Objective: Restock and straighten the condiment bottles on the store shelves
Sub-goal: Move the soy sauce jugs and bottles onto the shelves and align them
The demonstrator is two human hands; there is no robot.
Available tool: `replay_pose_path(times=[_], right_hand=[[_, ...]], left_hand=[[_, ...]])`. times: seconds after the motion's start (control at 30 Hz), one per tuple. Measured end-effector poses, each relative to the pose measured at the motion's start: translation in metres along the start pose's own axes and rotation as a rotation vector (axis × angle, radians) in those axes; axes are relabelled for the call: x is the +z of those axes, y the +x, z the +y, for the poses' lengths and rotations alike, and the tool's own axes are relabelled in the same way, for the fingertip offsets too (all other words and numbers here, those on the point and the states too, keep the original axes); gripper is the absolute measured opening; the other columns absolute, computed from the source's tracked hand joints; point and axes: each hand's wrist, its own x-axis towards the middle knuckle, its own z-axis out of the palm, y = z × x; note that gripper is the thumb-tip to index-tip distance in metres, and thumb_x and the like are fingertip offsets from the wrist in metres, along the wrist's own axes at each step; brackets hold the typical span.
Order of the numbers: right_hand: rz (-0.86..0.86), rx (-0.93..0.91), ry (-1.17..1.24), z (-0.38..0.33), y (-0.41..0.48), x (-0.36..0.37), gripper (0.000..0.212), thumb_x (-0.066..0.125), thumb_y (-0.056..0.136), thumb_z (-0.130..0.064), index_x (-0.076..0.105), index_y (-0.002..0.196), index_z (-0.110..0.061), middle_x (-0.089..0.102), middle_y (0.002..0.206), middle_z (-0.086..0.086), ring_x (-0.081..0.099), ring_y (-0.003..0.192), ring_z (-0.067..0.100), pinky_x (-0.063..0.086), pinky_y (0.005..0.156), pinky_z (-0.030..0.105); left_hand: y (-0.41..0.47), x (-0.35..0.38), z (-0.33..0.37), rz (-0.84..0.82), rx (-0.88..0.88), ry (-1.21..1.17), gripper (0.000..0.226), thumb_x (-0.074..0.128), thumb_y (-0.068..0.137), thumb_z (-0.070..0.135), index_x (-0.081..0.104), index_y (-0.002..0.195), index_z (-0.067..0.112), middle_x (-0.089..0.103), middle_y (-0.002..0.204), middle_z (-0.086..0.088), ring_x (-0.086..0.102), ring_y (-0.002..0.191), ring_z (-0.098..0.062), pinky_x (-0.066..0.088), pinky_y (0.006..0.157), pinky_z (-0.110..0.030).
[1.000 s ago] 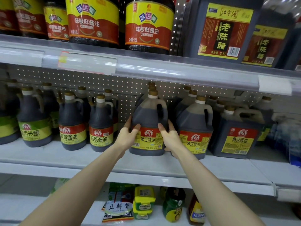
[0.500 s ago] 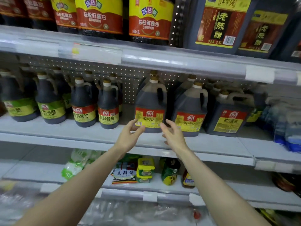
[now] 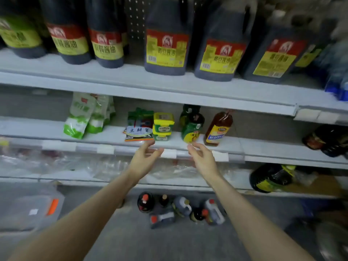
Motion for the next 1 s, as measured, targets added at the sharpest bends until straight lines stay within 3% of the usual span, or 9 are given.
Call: replay_pose_path(times=[0.1, 0.27, 0.37, 0.43, 0.5, 0.57, 0.63, 0.8, 1.0], right_hand=[[-0.019, 0.082, -0.014, 0.055, -0.001, 0.008, 0.018, 0.060, 0.094, -0.033, 0.060, 0.106, -0.020, 0.066, 0.099, 0.000, 0.064, 0.090, 0.018, 0.048, 0.074, 0.025], [-0.047, 0.212, -0.062, 0.159, -0.004, 0.029, 0.025, 0.064, 0.092, -0.033, 0.063, 0.108, -0.015, 0.067, 0.095, 0.001, 0.065, 0.097, 0.026, 0.052, 0.091, 0.045], [-0.121, 0.272, -0.115, 0.219, -0.008, 0.043, 0.029, 0.062, 0.093, -0.030, 0.063, 0.114, -0.011, 0.066, 0.098, 0.003, 0.064, 0.097, 0.020, 0.049, 0.085, 0.029], [-0.131, 0.277, -0.157, 0.253, -0.005, 0.050, 0.032, 0.063, 0.092, -0.031, 0.064, 0.115, -0.009, 0.067, 0.102, 0.004, 0.063, 0.101, 0.018, 0.045, 0.082, 0.025], [-0.172, 0.295, -0.220, 0.293, 0.000, 0.062, 0.031, 0.063, 0.092, -0.032, 0.065, 0.114, -0.009, 0.065, 0.100, 0.001, 0.062, 0.099, 0.016, 0.042, 0.076, 0.020], [-0.218, 0.315, -0.243, 0.327, 0.007, 0.073, 0.034, 0.062, 0.093, -0.029, 0.063, 0.118, -0.006, 0.064, 0.101, 0.003, 0.058, 0.094, 0.013, 0.040, 0.067, 0.008], [-0.261, 0.321, -0.271, 0.362, 0.018, 0.085, 0.035, 0.061, 0.094, -0.026, 0.061, 0.120, -0.002, 0.063, 0.104, 0.005, 0.055, 0.092, 0.010, 0.037, 0.062, 0.000], [-0.307, 0.294, -0.340, 0.437, 0.043, 0.115, 0.035, 0.062, 0.094, -0.022, 0.060, 0.121, 0.000, 0.060, 0.102, 0.002, 0.058, 0.100, 0.015, 0.037, 0.061, 0.002], [-0.406, 0.284, -0.397, 0.511, 0.071, 0.159, 0.049, 0.061, 0.094, -0.033, 0.053, 0.135, -0.007, 0.055, 0.137, 0.006, 0.050, 0.126, 0.019, 0.036, 0.090, 0.018]], left_hand=[[-0.002, 0.018, -0.050, -0.022, -0.081, 0.020, 0.047, 0.061, 0.093, 0.030, 0.049, 0.135, 0.015, 0.063, 0.109, -0.005, 0.057, 0.089, -0.014, 0.045, 0.070, -0.023], [-0.012, 0.048, -0.144, -0.038, -0.253, 0.003, 0.033, 0.061, 0.093, 0.031, 0.050, 0.124, 0.024, 0.063, 0.107, -0.003, 0.059, 0.094, -0.015, 0.046, 0.075, -0.023], [-0.019, 0.068, -0.203, -0.006, -0.324, 0.036, 0.028, 0.060, 0.094, 0.022, 0.055, 0.120, 0.013, 0.063, 0.091, -0.001, 0.058, 0.076, -0.008, 0.044, 0.059, -0.009], [-0.021, 0.077, -0.235, -0.006, -0.367, 0.035, 0.026, 0.058, 0.095, 0.021, 0.055, 0.119, 0.013, 0.060, 0.084, 0.004, 0.056, 0.074, -0.008, 0.043, 0.056, -0.007], [-0.021, 0.084, -0.274, -0.014, -0.426, 0.039, 0.026, 0.058, 0.095, 0.026, 0.051, 0.119, 0.022, 0.061, 0.089, 0.006, 0.057, 0.081, -0.010, 0.046, 0.066, -0.017], [-0.019, 0.087, -0.312, -0.002, -0.492, 0.044, 0.039, 0.060, 0.092, 0.034, 0.049, 0.128, 0.023, 0.061, 0.101, 0.001, 0.058, 0.092, -0.014, 0.045, 0.074, -0.026], [-0.014, 0.093, -0.353, 0.010, -0.551, 0.054, 0.047, 0.060, 0.091, 0.038, 0.048, 0.133, 0.019, 0.061, 0.108, -0.003, 0.057, 0.096, -0.017, 0.045, 0.071, -0.026], [-0.002, 0.105, -0.435, 0.009, -0.625, 0.043, 0.050, 0.060, 0.091, 0.040, 0.047, 0.135, 0.019, 0.062, 0.110, -0.004, 0.059, 0.094, -0.013, 0.046, 0.066, -0.022], [0.018, 0.115, -0.517, 0.043, -0.669, 0.011, 0.049, 0.060, 0.091, 0.040, 0.048, 0.135, 0.022, 0.062, 0.112, -0.006, 0.061, 0.097, -0.015, 0.047, 0.071, -0.026]])
